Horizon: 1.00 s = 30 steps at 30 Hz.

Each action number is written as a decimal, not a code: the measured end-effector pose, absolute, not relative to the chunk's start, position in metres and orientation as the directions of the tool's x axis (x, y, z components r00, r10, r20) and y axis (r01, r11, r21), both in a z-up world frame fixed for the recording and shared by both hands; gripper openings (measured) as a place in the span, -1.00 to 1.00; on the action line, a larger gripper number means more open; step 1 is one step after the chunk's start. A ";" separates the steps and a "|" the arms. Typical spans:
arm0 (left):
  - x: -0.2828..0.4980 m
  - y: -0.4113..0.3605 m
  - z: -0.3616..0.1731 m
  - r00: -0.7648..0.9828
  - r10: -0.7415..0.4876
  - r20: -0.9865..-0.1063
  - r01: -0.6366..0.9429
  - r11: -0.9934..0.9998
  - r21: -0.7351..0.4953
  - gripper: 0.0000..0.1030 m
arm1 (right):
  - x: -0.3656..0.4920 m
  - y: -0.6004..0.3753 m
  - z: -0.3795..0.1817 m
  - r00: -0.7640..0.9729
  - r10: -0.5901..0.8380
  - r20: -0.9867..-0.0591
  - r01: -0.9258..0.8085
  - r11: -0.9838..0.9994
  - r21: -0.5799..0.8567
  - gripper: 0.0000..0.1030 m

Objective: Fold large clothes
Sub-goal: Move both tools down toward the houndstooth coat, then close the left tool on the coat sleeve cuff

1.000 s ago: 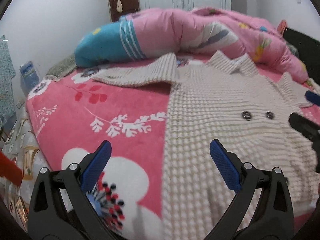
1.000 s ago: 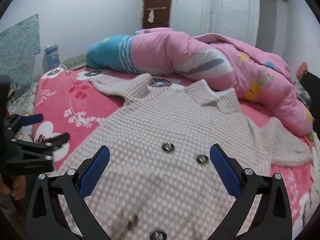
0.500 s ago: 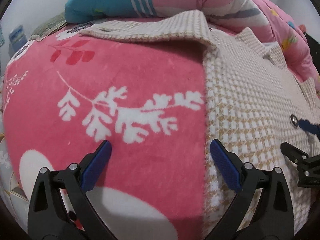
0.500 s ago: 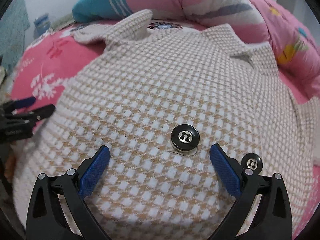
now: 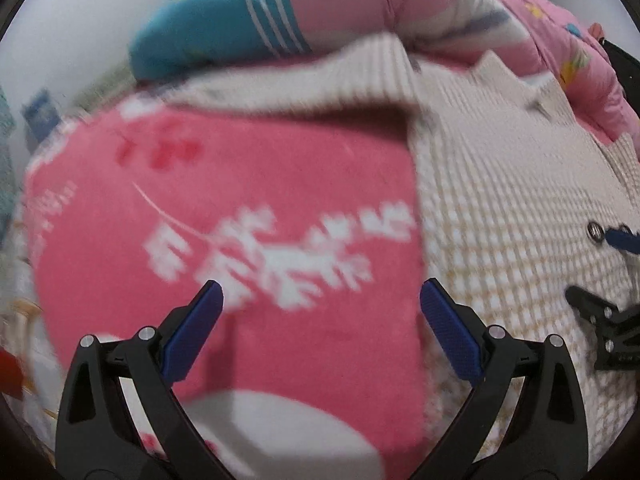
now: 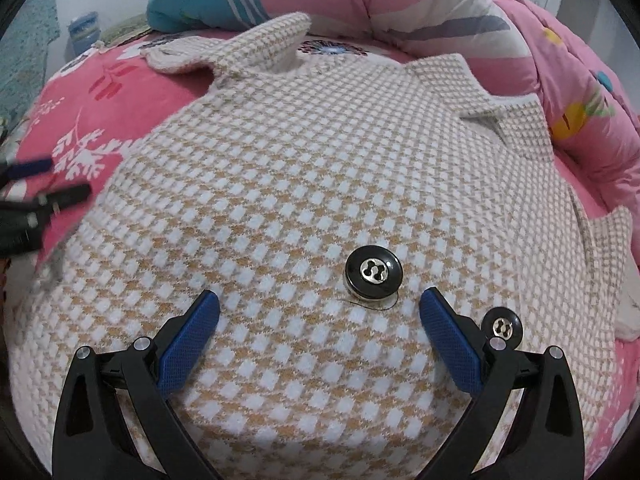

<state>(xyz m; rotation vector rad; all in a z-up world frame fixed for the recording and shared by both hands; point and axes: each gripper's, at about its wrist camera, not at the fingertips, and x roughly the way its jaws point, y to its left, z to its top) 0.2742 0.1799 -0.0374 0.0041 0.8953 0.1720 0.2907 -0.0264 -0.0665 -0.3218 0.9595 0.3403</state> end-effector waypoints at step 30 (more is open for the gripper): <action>0.514 0.408 -0.062 0.550 0.191 -0.813 -0.575 0.793 -0.202 -0.05 | 0.314 -0.031 -0.043 0.570 0.427 -0.702 -0.464 0.872 0.154 0.90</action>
